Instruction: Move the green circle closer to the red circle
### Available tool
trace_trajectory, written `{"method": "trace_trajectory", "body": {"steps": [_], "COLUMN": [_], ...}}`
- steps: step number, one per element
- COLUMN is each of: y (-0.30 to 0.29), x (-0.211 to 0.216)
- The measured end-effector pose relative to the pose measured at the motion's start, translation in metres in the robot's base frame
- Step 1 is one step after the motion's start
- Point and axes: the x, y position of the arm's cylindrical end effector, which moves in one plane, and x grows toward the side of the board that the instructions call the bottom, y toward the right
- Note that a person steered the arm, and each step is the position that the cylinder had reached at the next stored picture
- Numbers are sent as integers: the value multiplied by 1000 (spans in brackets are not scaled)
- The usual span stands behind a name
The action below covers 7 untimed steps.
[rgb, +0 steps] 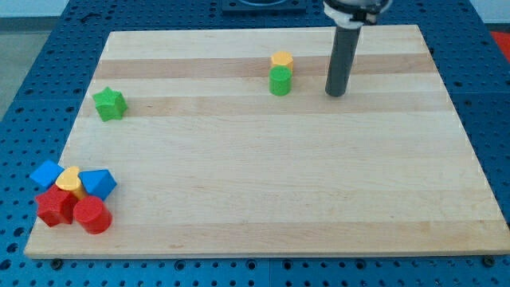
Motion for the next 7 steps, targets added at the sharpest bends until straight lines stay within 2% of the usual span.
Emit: {"method": "trace_trajectory", "body": {"steps": [1, 4, 5, 7], "y": [-19, -148, -179, -203], "x": [-18, -19, -6, 69]}}
